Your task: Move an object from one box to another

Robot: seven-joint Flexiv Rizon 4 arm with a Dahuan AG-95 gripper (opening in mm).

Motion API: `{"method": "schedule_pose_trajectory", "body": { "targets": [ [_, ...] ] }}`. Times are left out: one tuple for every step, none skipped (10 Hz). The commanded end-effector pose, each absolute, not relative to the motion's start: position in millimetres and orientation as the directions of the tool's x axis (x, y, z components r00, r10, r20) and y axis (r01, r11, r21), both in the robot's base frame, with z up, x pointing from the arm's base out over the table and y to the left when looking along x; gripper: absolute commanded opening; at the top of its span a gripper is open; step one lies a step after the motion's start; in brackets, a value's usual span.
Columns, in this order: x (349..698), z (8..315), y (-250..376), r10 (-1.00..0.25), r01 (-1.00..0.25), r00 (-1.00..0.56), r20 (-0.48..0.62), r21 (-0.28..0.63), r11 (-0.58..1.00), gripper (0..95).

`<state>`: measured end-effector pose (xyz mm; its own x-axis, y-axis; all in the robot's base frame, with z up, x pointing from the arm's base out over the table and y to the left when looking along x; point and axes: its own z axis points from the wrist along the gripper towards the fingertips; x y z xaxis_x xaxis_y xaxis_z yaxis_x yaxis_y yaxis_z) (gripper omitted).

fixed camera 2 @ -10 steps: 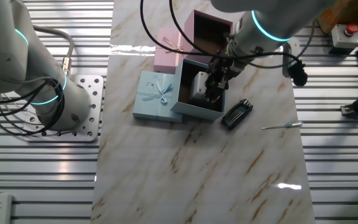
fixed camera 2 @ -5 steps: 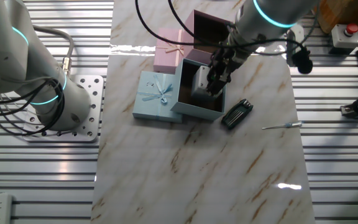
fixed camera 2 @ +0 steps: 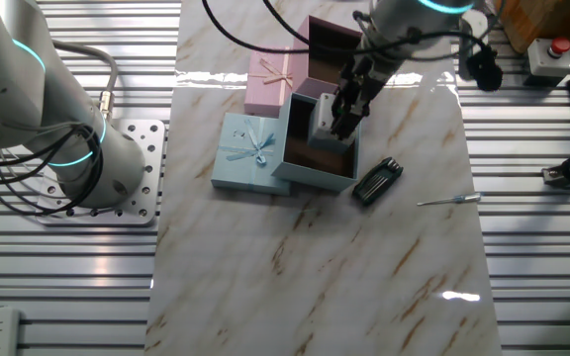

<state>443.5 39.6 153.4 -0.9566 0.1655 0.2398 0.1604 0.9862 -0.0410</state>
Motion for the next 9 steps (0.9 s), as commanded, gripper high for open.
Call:
{"method": "schedule_pose_trajectory", "body": {
  "targets": [
    [448, 155, 45, 0.171, 0.164, -0.961, 0.218, -0.05, 0.985, 0.0],
    [450, 156, 47, 0.173, 0.166, -0.962, 0.213, -0.05, 0.985, 0.0],
    [453, 158, 52, 0.175, 0.169, -0.963, 0.203, -0.049, 0.984, 0.0],
    [456, 159, 56, 0.172, 0.165, -0.965, 0.2, -0.052, 0.985, 0.0],
    [458, 160, 60, 0.169, 0.162, -0.966, 0.194, -0.049, 0.986, 0.0],
    [459, 160, 63, 0.16, 0.154, -0.97, 0.182, -0.048, 0.987, 0.0],
    [459, 160, 63, 0.148, 0.142, -0.974, 0.173, -0.044, 0.989, 0.0],
    [459, 160, 63, 0.136, 0.131, -0.976, 0.171, -0.041, 0.991, 0.0],
    [459, 160, 63, 0.132, 0.127, -0.976, 0.17, -0.04, 0.991, 0.0]
  ]
}}
